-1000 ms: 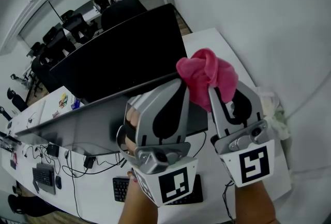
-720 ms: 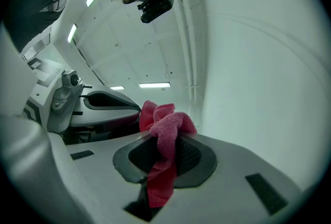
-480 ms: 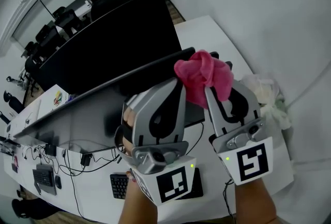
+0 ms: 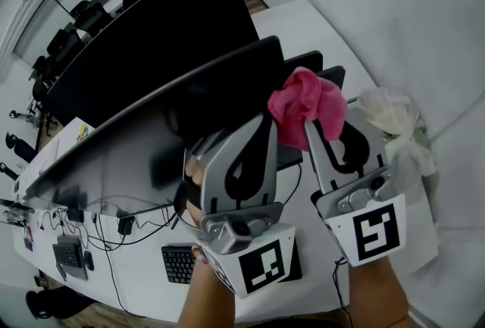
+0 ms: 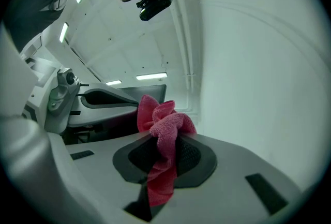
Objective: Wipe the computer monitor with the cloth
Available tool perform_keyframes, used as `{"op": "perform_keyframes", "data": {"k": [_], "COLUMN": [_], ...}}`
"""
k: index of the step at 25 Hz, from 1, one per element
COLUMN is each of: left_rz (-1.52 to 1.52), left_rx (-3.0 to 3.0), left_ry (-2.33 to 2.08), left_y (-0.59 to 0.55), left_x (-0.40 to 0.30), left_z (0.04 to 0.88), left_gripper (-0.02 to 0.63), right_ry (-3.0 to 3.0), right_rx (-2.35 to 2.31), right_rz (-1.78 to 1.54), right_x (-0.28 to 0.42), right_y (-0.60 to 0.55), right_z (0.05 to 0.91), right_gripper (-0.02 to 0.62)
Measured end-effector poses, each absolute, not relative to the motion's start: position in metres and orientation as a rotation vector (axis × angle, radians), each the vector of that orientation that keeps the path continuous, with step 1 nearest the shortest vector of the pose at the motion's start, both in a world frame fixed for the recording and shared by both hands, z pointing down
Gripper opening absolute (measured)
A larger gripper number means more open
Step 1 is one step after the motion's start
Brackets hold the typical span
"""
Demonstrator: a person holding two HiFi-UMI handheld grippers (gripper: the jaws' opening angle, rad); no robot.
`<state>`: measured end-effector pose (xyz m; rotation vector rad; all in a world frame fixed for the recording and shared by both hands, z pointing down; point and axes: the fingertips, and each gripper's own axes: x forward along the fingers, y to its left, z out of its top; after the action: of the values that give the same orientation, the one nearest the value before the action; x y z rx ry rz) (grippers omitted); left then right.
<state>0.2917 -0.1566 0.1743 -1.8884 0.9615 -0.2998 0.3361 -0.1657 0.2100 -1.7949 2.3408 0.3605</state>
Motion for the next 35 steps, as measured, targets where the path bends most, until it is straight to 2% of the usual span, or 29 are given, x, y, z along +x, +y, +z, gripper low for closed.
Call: {"op": "perform_keyframes", "data": {"k": [35], "left_rz": [-0.377], "left_rx": [-2.031], "left_ry": [0.852], "left_y": [-0.156], "left_x": [0.296], "left_z": [0.279], "left_gripper": [0.003], "right_ry": [2.327], "right_rx": [-1.866], "right_rz": [0.122], "right_x": [0.337], "right_y": [-0.171], "right_z": [0.328], "right_gripper": [0.063]}}
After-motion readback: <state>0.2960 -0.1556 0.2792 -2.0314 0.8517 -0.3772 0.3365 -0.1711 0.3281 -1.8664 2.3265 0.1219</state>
